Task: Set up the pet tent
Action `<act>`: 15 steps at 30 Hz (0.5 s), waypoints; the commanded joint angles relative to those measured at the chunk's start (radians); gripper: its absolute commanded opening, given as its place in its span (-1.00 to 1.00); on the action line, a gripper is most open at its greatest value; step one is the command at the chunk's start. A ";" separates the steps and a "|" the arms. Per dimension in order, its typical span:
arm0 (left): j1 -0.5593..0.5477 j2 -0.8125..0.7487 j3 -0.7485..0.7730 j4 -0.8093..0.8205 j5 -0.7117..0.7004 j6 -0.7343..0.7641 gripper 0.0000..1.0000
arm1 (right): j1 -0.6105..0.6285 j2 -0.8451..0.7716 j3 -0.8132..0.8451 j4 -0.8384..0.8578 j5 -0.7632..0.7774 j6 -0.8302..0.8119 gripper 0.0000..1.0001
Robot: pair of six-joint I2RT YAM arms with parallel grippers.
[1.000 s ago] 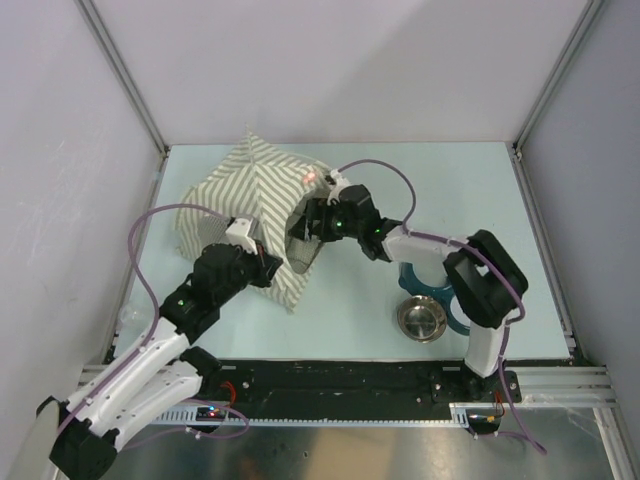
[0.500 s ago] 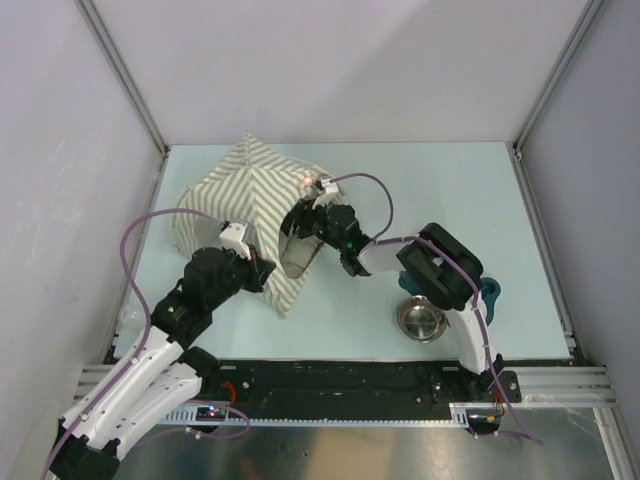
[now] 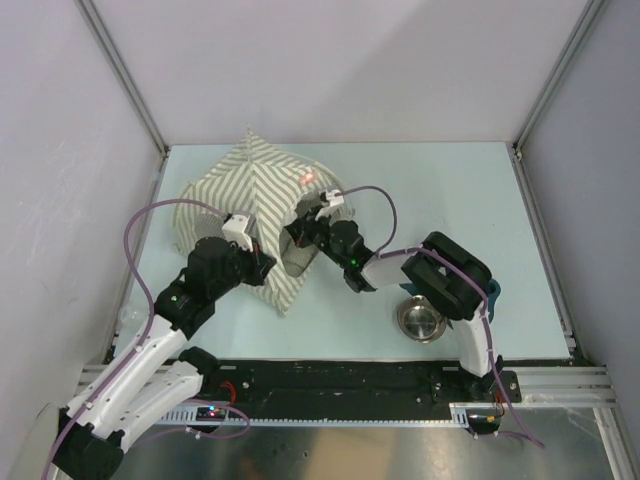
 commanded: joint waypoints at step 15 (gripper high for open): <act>0.050 0.020 0.021 -0.028 -0.056 0.061 -0.95 | 0.024 -0.579 -0.158 -0.501 0.071 -0.232 -1.00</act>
